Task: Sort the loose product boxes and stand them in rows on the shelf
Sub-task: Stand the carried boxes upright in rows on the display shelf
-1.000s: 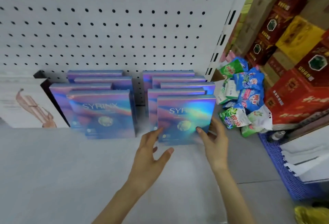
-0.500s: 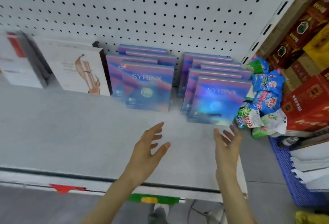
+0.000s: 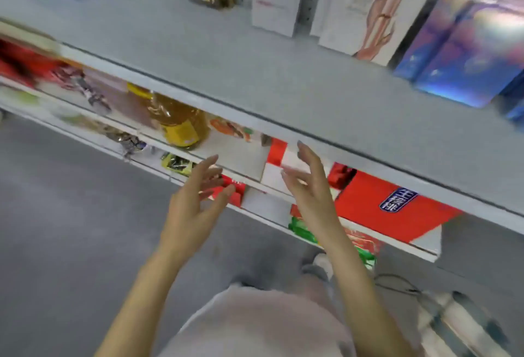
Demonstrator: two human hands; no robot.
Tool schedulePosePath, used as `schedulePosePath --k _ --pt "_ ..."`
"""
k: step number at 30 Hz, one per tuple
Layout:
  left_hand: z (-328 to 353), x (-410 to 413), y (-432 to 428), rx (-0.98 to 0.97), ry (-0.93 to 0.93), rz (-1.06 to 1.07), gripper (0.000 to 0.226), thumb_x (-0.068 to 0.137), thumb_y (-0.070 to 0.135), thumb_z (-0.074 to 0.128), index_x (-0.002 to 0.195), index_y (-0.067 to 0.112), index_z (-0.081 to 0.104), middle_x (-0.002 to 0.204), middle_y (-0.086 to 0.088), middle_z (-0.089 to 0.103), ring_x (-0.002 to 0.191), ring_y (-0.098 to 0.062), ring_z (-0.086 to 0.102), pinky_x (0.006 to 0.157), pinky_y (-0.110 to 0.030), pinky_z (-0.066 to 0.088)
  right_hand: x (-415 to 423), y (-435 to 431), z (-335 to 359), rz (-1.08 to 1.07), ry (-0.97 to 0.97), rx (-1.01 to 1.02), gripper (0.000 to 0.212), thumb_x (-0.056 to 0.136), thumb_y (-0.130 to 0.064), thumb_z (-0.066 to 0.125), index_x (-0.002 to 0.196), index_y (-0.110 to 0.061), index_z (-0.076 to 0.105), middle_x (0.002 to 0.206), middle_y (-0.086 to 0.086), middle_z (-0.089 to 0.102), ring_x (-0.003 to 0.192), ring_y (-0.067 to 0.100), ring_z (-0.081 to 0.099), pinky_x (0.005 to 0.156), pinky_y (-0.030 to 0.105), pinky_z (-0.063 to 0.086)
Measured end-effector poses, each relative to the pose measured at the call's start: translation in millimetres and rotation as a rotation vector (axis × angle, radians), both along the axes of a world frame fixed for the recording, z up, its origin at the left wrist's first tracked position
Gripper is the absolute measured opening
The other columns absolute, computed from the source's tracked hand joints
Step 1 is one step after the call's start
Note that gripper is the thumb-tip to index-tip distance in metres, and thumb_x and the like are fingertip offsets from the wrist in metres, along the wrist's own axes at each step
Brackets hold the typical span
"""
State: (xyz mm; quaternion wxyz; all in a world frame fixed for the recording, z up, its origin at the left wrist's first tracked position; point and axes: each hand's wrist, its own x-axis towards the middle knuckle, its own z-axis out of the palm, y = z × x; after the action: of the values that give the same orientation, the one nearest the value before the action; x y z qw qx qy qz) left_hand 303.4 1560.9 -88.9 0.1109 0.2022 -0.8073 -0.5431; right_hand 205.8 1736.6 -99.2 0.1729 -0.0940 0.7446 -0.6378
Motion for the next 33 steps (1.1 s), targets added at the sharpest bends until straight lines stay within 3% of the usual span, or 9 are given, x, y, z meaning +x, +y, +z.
schedulePosePath --k 3,6,10,14,18,22,24,29,33 --pt "1 56 -57 -0.005 -0.014 0.148 0.048 0.082 0.035 0.062 0.128 0.041 0.047 0.114 0.020 0.061 0.101 0.002 0.061 0.087 -0.019 0.048 32 -62 -3 0.171 -0.006 0.084 0.055 0.093 -0.034 0.059 0.138 -0.048 0.030 0.137 -0.014 0.043 0.102 0.001 0.059 0.077 0.003 0.042" --pt "-4 95 -100 0.002 -0.033 0.287 0.044 0.080 0.039 0.058 0.121 0.049 0.045 0.112 0.021 0.061 0.099 0.004 0.061 0.087 -0.019 0.047 42 -117 4 0.287 0.033 0.132 0.054 0.093 -0.042 0.054 0.141 -0.044 0.029 0.125 -0.019 0.047 0.098 -0.006 0.058 0.074 0.008 0.045" --pt "-14 112 -146 0.021 -0.032 0.416 0.042 0.081 0.042 0.058 0.122 0.045 0.046 0.113 0.022 0.060 0.100 0.005 0.060 0.084 -0.011 0.044 43 -186 11 0.406 0.059 0.139 0.053 0.095 -0.040 0.050 0.144 -0.037 0.030 0.122 -0.017 0.050 0.103 -0.012 0.054 0.081 0.005 0.044" --pt "-24 110 -196 0.044 -0.038 0.483 0.041 0.087 0.041 0.061 0.126 0.039 0.048 0.116 0.019 0.060 0.102 0.004 0.060 0.084 -0.007 0.044 36 -256 3 0.462 0.019 0.106 0.045 0.096 -0.037 0.050 0.138 -0.043 0.034 0.123 -0.014 0.052 0.098 -0.021 0.052 0.078 0.002 0.042" --pt "-33 98 -271 0.024 -0.056 0.530 0.041 0.083 0.044 0.064 0.122 0.044 0.050 0.115 0.022 0.061 0.102 0.002 0.061 0.088 -0.019 0.046 18 -337 -10 0.532 0.006 0.094 0.050 0.094 -0.036 0.056 0.141 -0.037 0.037 0.126 -0.017 0.051 0.101 -0.016 0.054 0.082 0.010 0.046" --pt "-23 71 -366 0.015 -0.062 0.597 0.038 0.077 0.047 0.062 0.114 0.051 0.051 0.112 0.024 0.062 0.100 0.003 0.062 0.086 -0.020 0.047 -15 -433 -8 0.590 0.023 0.070 0.058 0.089 -0.033 0.065 0.139 -0.040 0.037 0.127 -0.021 0.049 0.103 -0.005 0.059 0.086 0.018 0.049" --pt "-9 54 -411 0.015 -0.052 0.610 0.039 0.080 0.049 0.067 0.117 0.045 0.054 0.114 0.024 0.062 0.099 0.003 0.062 0.085 -0.021 0.047 -34 -479 2 0.596 0.010 0.034 0.059 0.089 -0.032 0.065 0.139 -0.042 0.037 0.129 -0.022 0.048 0.105 -0.003 0.060 0.087 0.020 0.050" --pt "11 11 -510 -0.017 0.003 0.630 0.043 0.079 0.042 0.058 0.121 0.033 0.056 0.114 0.022 0.062 0.098 0.007 0.061 0.081 -0.014 0.046 -85 -579 30 0.546 0.035 -0.010 0.041 0.092 -0.030 0.062 0.126 -0.044 0.042 0.117 -0.026 0.051 0.093 -0.018 0.057 0.068 0.003 0.046" --pt "7 -31 -567 0.028 0.004 0.547 0.040 0.080 0.040 0.057 0.120 0.033 0.054 0.114 0.019 0.061 0.097 0.012 0.059 0.074 -0.001 0.043 -133 -635 37 0.297 0.019 -0.023 0.034 0.094 -0.029 0.060 0.125 -0.035 0.048 0.115 -0.011 0.058 0.093 0.004 0.066 0.078 0.021 0.055"
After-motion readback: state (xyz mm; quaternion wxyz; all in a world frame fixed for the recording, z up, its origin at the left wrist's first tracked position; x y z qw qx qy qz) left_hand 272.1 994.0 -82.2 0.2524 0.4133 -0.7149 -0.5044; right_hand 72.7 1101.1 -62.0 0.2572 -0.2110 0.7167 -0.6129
